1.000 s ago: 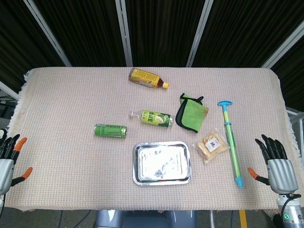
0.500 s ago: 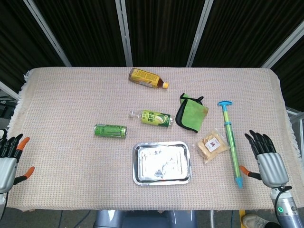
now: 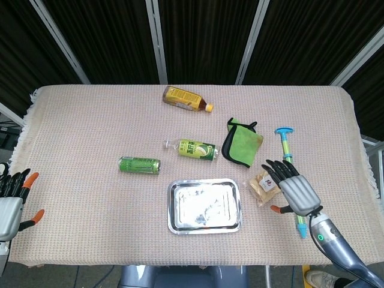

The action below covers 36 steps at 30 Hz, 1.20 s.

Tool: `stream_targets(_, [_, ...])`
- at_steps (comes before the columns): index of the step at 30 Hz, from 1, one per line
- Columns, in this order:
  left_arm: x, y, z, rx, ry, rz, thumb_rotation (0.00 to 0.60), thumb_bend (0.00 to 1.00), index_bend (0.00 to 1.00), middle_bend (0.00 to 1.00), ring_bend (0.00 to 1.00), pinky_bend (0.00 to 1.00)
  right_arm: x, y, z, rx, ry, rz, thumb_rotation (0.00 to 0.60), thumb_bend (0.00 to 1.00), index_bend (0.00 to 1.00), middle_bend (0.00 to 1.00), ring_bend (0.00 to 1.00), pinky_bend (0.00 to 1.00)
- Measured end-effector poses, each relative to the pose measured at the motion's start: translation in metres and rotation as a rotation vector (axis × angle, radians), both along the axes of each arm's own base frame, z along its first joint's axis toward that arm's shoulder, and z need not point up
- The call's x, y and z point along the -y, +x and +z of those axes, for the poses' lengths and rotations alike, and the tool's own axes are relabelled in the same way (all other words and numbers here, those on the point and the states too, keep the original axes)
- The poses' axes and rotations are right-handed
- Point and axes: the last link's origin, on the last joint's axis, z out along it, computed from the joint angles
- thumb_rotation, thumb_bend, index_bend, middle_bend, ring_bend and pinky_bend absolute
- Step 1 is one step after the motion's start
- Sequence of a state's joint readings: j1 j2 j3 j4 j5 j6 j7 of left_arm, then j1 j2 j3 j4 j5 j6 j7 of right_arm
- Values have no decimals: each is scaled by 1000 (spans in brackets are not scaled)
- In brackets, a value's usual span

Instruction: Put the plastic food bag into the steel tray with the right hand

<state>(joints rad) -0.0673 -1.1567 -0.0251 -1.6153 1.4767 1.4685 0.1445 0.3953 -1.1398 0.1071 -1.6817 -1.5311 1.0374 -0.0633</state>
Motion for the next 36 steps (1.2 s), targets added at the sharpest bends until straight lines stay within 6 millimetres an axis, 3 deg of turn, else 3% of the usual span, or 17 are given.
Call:
stream_targets(6, [-1,-1,2,-2,6,-3,600,237,91,0,1,0,22,7,-19,-36,109,-32,600,56,0,0,0,49])
stream_targets(19, [-2,-1,1,-3,3,-5,600,237,89,0,0,0,58,-6,-40,-147,192,-126,600,56,0,0,0,49])
stream_targets(29, [-2,-2,0,-4,0,1,600,237,88,0,0,0,60,-9,-55,-180,237,-142,600,56,1,0,0,49])
stream_targets(36, [0,-5,1,-5,0,13,600,237,89,0,0,0,64,-14,-62,-206,252,-152,600,55,71,3,0,50])
